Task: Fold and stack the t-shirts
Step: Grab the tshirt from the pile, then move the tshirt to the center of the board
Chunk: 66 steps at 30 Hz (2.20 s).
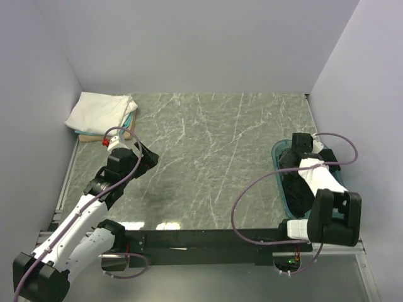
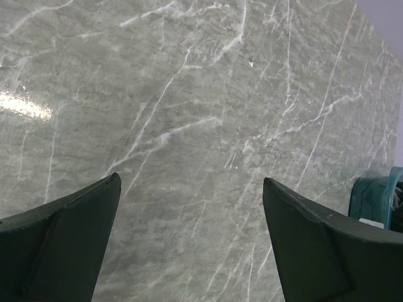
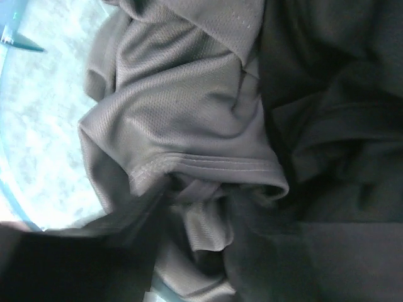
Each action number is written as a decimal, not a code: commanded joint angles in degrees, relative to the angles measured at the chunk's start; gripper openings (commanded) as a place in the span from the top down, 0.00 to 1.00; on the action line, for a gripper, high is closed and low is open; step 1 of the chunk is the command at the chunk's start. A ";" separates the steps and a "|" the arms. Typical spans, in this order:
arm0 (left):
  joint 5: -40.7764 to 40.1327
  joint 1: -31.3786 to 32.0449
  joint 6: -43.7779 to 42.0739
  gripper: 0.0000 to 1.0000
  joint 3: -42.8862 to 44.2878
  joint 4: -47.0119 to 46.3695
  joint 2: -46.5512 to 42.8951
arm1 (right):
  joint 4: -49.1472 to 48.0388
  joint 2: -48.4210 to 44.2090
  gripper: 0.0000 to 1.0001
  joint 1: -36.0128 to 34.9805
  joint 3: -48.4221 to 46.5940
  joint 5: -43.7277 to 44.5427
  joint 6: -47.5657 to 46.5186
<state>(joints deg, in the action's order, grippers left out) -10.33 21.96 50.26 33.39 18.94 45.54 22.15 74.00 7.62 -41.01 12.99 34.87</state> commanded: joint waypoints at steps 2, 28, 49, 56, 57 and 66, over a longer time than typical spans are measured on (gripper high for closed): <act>0.13 0.19 -0.60 0.01 0.19 -2.15 -1.07 | -2.82 1.24 0.74 0.29 -3.02 -1.23 0.46; 1.97 0.19 -0.60 0.01 -0.43 -2.68 -2.03 | 7.38 -21.98 1.00 -4.34 -41.93 -18.44 -10.96; -0.48 0.19 1.85 0.00 0.54 0.40 -4.75 | 2.82 5.90 1.00 -44.88 -72.47 -19.94 -12.82; -3.03 0.19 4.14 0.01 -0.16 3.03 -6.43 | -3.95 -4.11 1.00 -39.97 -42.53 -15.11 -6.93; -3.21 0.19 4.49 0.01 -0.51 3.21 -6.34 | -4.83 -7.34 1.00 -38.66 -32.82 -15.10 -4.92; -1.29 0.19 5.11 0.00 -0.08 0.32 3.83 | -1.68 -18.34 0.29 -31.61 -7.51 -6.58 -6.21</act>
<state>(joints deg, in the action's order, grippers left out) -12.43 21.96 54.98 33.01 21.78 45.65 23.29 62.26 -23.75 -47.16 1.65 30.15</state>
